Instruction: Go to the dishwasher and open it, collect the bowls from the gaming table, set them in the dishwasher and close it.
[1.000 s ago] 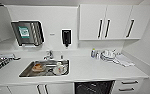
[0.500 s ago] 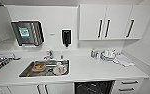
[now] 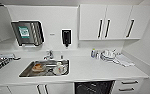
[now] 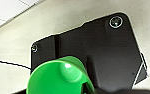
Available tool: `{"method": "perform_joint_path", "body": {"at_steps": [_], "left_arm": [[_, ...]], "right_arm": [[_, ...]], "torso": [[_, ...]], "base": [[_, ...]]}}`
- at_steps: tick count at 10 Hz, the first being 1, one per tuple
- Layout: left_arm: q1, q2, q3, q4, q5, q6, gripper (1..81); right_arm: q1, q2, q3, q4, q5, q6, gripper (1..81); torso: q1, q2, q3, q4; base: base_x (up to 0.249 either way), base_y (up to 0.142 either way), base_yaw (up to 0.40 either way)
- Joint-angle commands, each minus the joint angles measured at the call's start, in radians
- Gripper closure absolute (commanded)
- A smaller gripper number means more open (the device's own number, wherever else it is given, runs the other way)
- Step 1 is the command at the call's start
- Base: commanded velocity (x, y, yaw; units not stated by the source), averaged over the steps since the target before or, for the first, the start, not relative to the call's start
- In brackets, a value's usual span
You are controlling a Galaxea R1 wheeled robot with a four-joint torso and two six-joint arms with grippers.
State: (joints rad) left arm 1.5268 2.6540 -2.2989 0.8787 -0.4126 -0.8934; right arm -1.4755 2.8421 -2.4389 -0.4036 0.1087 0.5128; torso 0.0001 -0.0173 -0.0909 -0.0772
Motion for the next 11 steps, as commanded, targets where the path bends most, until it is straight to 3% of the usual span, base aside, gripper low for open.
{"method": "perform_joint_path", "body": {"at_steps": [1,3,6,7,11], "left_arm": [[-0.082,-0.087,0.168,0.02,0.109,-0.004,81.1],[-0.109,-0.138,0.225,0.008,0.133,-0.006,81.1],[-0.148,-0.253,0.36,0.0,0.133,-0.009,81.1],[-0.159,-0.29,0.398,-0.009,0.13,-0.01,81.1],[-0.181,-0.386,0.438,-0.039,0.081,-0.012,81.1]], "right_arm": [[0.054,-0.021,0.015,0.005,-0.035,0.001,81.1],[0.056,-0.024,0.015,0.005,-0.035,0.001,81.1],[0.056,-0.025,0.017,0.005,-0.034,0.001,81.1],[0.054,-0.025,0.015,0.005,-0.034,0.001,81.1],[0.056,-0.027,0.017,0.005,-0.034,0.001,81.1]], "torso": [[0.0,0.0,0.0,0.0],[0.0,0.0,0.0,0.0],[0.0,0.0,-0.054,0.0],[0.0,0.0,-0.035,0.0],[0.001,0.0,-0.046,0.0]], "base": [[0.0,0.0,0.0],[0.0,0.0,0.0],[0.0,0.0,0.0],[0.0,0.0,0.0],[0.0,0.0,0.0]]}}
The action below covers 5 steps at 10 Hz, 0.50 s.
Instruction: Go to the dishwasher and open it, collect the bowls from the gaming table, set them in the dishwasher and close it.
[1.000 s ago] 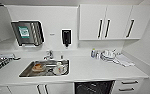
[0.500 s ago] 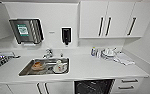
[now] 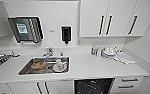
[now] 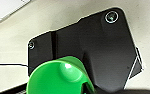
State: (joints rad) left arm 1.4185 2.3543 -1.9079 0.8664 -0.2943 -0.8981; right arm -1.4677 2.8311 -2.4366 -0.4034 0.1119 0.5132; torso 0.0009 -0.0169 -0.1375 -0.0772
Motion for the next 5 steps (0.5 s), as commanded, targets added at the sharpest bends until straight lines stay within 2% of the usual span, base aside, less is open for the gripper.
{"method": "perform_joint_path", "body": {"at_steps": [1,2,3,4,5], "left_arm": [[-0.104,-0.119,0.086,-0.039,-0.025,-0.016,81.1],[-0.14,-0.145,0.13,-0.05,-0.017,-0.018,81.1],[-0.179,-0.173,0.202,-0.055,0.03,-0.019,81.1],[-0.227,-0.19,0.286,-0.053,0.134,-0.018,81.1],[-0.27,-0.196,0.343,-0.053,0.199,-0.018,81.1]], "right_arm": [[0.048,-0.016,0.015,0.005,-0.037,0.001,81.1],[0.048,-0.017,0.015,0.005,-0.037,0.001,81.1],[0.048,-0.017,0.018,0.005,-0.037,0.001,81.1],[0.048,-0.017,0.019,0.005,-0.035,0.001,81.1],[0.048,-0.017,0.021,0.005,-0.035,0.001,81.1]], "torso": [[0.0,0.0,0.0,0.0],[0.0,0.0,0.0,0.0],[0.0,0.0,0.0,0.0],[0.0,0.0,-0.035,0.0],[0.0,0.0,-0.045,0.0]], "base": [[0.0,0.0,0.0],[0.0,0.0,0.0],[0.0,0.0,0.0],[0.0,0.0,0.0],[0.0,0.0,0.0]]}}
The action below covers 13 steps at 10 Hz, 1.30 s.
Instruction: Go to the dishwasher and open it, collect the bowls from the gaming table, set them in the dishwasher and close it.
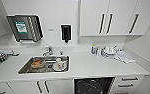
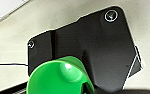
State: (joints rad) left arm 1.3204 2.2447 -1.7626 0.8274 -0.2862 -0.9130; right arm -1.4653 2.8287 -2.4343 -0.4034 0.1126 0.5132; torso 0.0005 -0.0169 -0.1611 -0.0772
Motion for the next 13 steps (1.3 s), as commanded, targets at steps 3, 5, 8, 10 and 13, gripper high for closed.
{"method": "perform_joint_path", "body": {"at_steps": [3,5,8,10,13], "left_arm": [[-0.298,-0.097,0.319,-0.016,0.371,-0.004,81.1],[-0.394,-0.123,0.4,-0.016,0.47,-0.024,81.1],[-0.607,-0.141,0.564,-0.014,0.716,-0.062,81.1],[-0.741,-0.116,0.65,-0.014,0.864,-0.11,81.1],[-0.878,-0.039,0.673,-0.013,0.95,-0.178,81.1]], "right_arm": [[0.052,-0.016,0.025,0.005,-0.031,0.001,81.1],[0.056,-0.019,0.034,0.005,-0.031,0.001,81.1],[0.059,-0.03,0.047,0.005,-0.027,0.002,81.1],[0.059,-0.033,0.051,0.005,-0.024,0.002,81.1],[0.059,-0.032,0.052,0.005,-0.022,0.002,81.1]], "torso": [[0.001,0.0,-0.074,0.0],[0.001,0.001,-0.109,0.0],[0.001,0.001,-0.156,0.0],[0.002,0.002,-0.193,0.0],[0.003,0.003,-0.232,0.0]], "base": [[0.0,0.0,0.0],[0.0,0.0,0.0],[0.0,0.0,0.0],[0.0,0.0,0.0],[0.0,0.0,0.0]]}}
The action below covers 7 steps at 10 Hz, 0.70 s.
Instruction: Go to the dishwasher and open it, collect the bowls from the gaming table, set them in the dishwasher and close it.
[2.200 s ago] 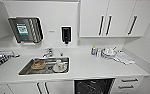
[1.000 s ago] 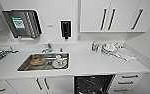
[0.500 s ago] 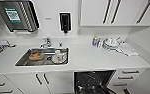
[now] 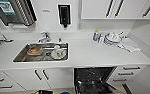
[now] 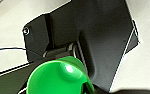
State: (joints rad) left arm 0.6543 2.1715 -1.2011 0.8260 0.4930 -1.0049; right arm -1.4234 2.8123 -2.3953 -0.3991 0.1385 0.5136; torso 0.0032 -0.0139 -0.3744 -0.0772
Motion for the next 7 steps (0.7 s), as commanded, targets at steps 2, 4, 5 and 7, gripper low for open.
{"method": "perform_joint_path", "body": {"at_steps": [2,4,5,7], "left_arm": [[-0.291,0.094,0.107,-0.013,0.174,-0.12,81.1],[-0.369,0.186,0.1,-0.011,0.187,-0.159,81.1],[-0.402,0.246,0.092,-0.007,0.185,-0.184,81.1],[-0.448,0.365,0.049,0.007,0.176,-0.245,81.1]], "right_arm": [[0.017,-0.017,0.013,0.0,-0.048,0.002,81.1],[0.017,-0.015,0.013,0.0,-0.048,0.002,81.1],[0.017,-0.014,0.013,-0.001,-0.046,0.002,81.1],[0.019,-0.011,0.016,0.0,-0.046,0.002,81.1]], "torso": [[0.0,0.0,-0.048,0.0],[0.001,0.001,-0.039,0.0],[0.001,0.001,-0.045,0.0],[0.001,0.002,-0.044,0.0]], "base": [[0.0,0.0,0.0],[0.0,0.0,0.0],[0.0,0.0,0.0],[0.0,0.0,0.0]]}}
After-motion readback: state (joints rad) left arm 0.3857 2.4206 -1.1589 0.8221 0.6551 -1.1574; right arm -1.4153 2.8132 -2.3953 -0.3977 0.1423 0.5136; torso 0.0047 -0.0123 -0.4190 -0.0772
